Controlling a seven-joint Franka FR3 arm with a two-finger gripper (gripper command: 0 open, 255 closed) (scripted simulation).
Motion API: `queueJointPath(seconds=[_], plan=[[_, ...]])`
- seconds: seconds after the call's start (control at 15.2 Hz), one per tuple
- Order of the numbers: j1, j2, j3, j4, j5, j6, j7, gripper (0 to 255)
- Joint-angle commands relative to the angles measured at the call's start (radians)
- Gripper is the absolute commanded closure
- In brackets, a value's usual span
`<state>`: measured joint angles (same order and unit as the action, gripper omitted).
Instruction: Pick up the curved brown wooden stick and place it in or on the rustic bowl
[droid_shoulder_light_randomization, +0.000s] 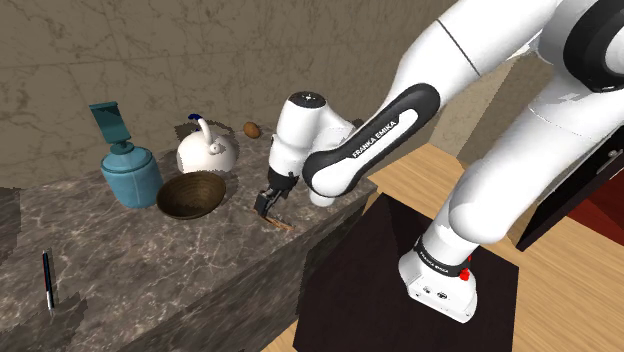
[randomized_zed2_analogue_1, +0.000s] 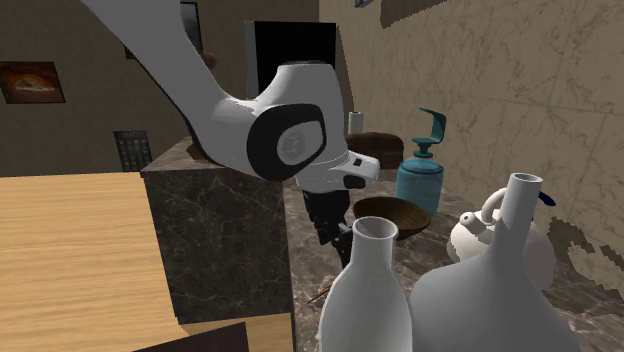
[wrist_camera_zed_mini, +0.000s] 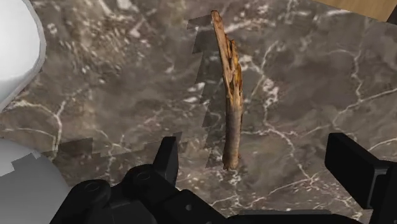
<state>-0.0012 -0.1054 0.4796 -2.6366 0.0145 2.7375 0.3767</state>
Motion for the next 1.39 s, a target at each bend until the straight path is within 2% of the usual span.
queueJointPath(seconds=[0.0, 0.46, 0.92, 0.99, 1.32], plan=[[-0.017, 0.061, 0.013, 0.006, -0.066, 0.054, 0.052, 0], [-0.027, 0.187, -0.014, 0.028, -0.271, 0.139, 0.202, 0], [-0.025, 0.187, -0.016, 0.028, -0.27, 0.138, 0.201, 0], [-0.025, 0.187, -0.016, 0.028, -0.27, 0.138, 0.201, 255], [-0.025, 0.187, -0.016, 0.028, -0.27, 0.138, 0.201, 255]])
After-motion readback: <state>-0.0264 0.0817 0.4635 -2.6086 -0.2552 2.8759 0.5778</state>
